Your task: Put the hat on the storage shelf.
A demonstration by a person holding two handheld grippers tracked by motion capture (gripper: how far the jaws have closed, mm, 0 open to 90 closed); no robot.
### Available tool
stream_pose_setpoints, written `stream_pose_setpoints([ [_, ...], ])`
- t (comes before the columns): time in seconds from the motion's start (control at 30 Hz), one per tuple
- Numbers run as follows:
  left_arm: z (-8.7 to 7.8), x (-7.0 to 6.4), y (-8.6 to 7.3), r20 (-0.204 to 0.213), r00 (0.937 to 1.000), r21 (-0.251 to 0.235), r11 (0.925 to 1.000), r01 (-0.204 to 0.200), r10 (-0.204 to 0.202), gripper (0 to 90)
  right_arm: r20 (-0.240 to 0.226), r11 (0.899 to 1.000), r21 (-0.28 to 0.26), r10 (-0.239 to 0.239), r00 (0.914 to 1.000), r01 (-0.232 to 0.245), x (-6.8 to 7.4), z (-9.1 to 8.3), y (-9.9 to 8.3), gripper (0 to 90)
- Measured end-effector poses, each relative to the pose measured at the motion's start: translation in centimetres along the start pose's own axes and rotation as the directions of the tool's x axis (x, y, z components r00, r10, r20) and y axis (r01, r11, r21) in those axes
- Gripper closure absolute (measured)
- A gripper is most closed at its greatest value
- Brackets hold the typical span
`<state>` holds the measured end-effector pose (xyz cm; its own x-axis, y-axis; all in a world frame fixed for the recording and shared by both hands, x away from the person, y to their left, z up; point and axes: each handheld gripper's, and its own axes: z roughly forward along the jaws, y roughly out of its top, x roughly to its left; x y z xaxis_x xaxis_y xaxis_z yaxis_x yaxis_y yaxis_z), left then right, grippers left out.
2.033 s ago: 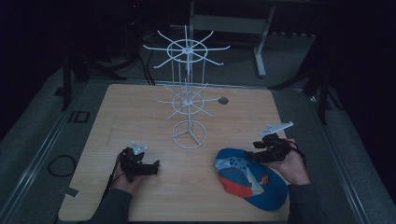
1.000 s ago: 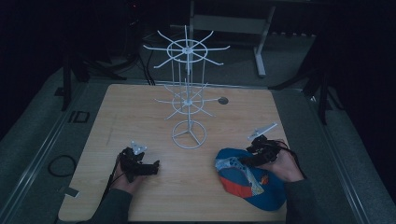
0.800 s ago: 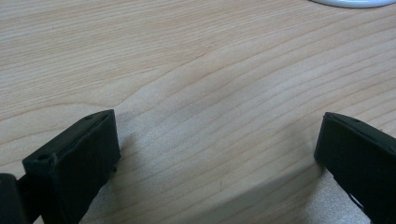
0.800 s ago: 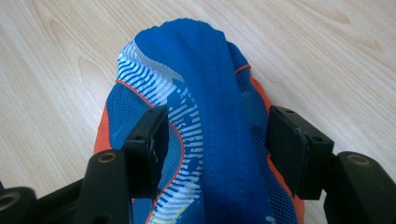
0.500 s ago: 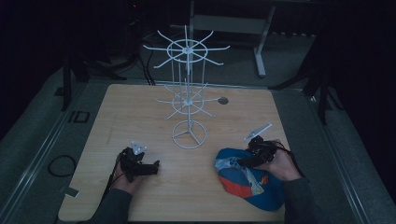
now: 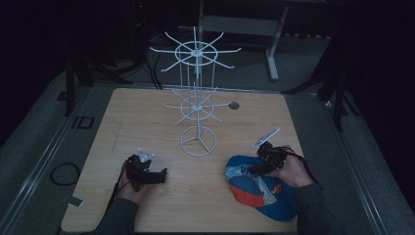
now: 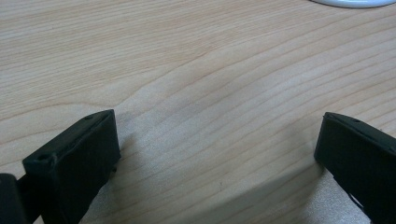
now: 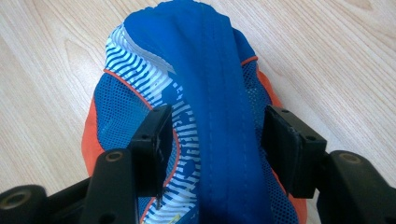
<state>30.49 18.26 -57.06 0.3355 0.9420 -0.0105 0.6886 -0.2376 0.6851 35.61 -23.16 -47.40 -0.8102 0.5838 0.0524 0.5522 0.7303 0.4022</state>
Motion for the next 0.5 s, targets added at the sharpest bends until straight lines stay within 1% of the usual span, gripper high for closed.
stream_pose_setpoints([
  [0.13, 0.0, 0.0, 0.0, 0.0, 1.0, 0.0, 1.0, 0.0, 0.0, 0.1, -0.005, 1.0, 0.006, -0.005, 1.0, 0.005, -0.09, 0.08, 0.13, 44.1],
  [0.5, 0.0, 0.0, 0.0, 0.0, 1.0, 0.0, 1.0, 0.0, 0.0, 0.1, -0.017, 0.999, 0.043, -0.016, 0.9997, 0.016, -0.08, 0.52, 0.42, 44.0],
])
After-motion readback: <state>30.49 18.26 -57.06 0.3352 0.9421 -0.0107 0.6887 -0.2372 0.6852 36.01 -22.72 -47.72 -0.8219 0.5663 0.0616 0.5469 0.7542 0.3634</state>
